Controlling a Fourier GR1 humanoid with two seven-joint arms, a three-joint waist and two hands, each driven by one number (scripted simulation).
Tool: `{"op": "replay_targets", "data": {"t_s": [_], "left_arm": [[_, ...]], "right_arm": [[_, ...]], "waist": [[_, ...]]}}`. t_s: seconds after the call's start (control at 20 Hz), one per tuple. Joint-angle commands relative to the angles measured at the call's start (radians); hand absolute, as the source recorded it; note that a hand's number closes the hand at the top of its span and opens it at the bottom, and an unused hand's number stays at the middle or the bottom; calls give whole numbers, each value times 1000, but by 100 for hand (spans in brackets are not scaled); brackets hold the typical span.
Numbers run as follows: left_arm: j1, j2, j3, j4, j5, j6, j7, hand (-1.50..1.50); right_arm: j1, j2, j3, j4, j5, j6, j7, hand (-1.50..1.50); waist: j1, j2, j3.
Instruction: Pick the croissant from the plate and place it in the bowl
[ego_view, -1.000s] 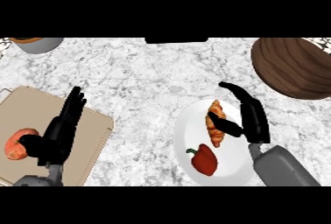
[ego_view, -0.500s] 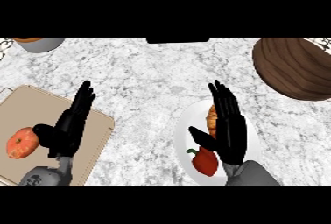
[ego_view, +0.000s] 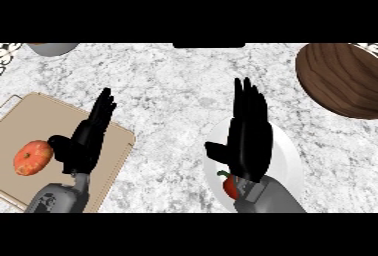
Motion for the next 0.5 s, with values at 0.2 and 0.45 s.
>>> {"op": "replay_targets", "data": {"t_s": [0.2, 0.45], "left_arm": [[15, -41, -5, 17, -25, -6, -42, 0], [12, -47, 12, 24, -37, -20, -34, 0]], "right_arm": [[5, 48, -55, -7, -35, 214, 196, -150], [95, 49, -38, -52, -45, 249, 201, -150]], "waist": [[18, 7, 2], [16, 6, 2]]}}
